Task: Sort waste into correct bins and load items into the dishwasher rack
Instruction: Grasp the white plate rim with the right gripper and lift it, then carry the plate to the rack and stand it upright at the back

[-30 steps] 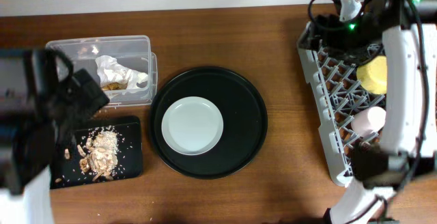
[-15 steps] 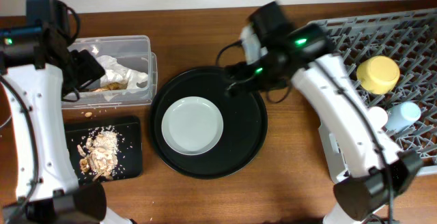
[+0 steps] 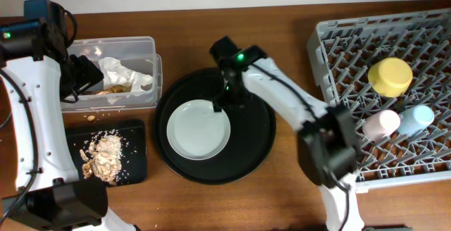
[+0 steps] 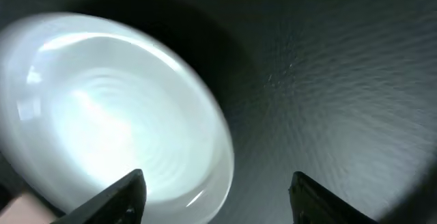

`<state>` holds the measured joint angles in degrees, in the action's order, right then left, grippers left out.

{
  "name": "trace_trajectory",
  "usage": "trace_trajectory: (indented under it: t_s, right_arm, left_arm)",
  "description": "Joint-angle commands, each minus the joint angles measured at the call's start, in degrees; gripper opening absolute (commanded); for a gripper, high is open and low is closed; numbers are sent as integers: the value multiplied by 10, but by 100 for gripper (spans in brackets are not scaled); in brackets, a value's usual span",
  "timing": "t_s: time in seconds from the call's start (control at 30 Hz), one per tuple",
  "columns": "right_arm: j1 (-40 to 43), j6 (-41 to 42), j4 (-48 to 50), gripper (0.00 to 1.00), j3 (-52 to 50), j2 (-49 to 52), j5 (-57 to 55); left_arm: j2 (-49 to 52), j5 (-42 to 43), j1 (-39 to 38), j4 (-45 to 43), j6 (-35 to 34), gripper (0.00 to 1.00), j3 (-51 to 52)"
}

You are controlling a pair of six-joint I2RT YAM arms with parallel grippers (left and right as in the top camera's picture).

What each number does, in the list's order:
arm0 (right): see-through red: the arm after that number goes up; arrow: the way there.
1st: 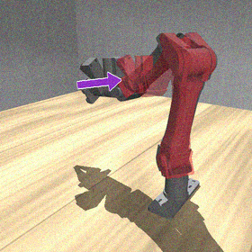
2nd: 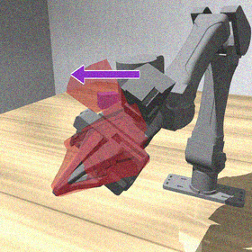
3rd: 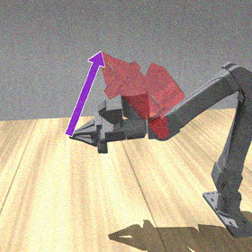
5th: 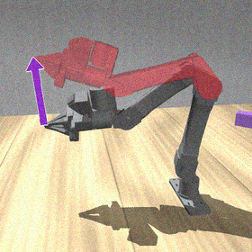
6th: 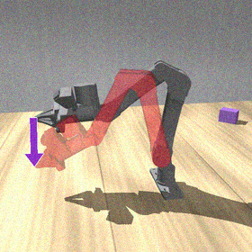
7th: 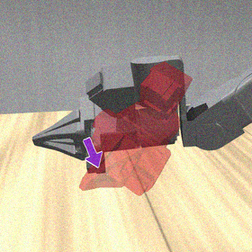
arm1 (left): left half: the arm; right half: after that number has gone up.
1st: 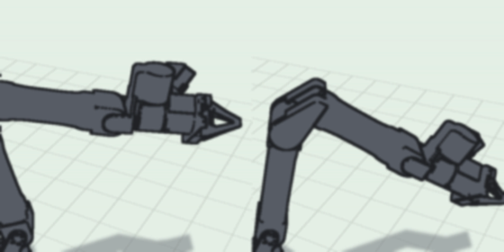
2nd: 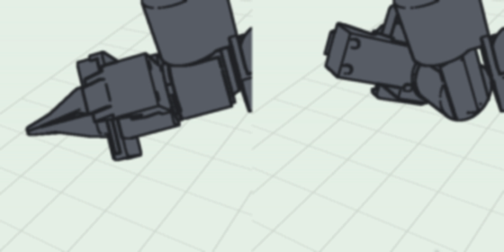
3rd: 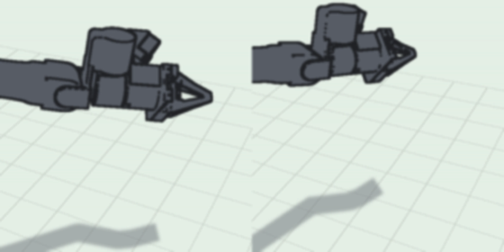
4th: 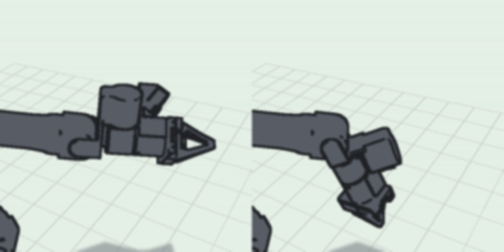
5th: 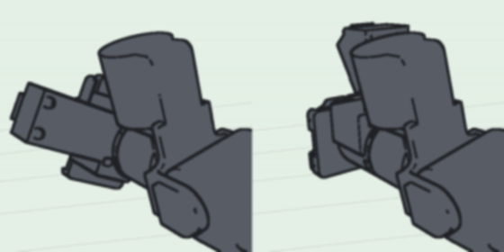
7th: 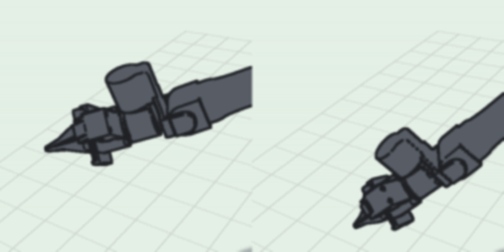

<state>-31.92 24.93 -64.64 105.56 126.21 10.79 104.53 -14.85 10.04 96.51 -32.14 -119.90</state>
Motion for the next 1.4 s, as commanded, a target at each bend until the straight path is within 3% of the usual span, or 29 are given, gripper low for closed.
trace_trajectory:
  t_s: [0.0,0.23,0.37,0.43,0.5,0.67,0.87,1.03,1.17,1.37]
  right_arm:
    - [-15,11,2,57,-6,40,12]
    - [-38,12,24,48,-16,54,7]
    - [-49,54,32,28,-35,54,-27]
    - [-49,56,30,12,-37,54,-36]
    - [-44,56,24,4,-34,52,-36]
    - [1,54,-65,4,40,33,-64]
    - [119,15,-224,4,247,-20,-182]
    - [221,4,-295,4,407,-31,-261]
    - [295,4,-302,4,434,-30,-388]
    - [327,4,-285,4,396,-29,-510]
  left_arm:
    - [3,-4,2,2,9,99,-4]
    - [3,-4,2,2,9,99,-4]
    - [3,-4,2,2,9,99,-4]
    - [3,-4,2,2,9,99,-4]
    - [3,-4,2,2,9,99,-4]
    - [3,-4,2,2,9,99,-4]
    - [3,-4,2,2,9,99,-4]
    - [3,-4,2,2,9,99,-4]
    - [3,-4,2,2,9,99,-4]
    - [3,-4,2,2,9,99,-4]
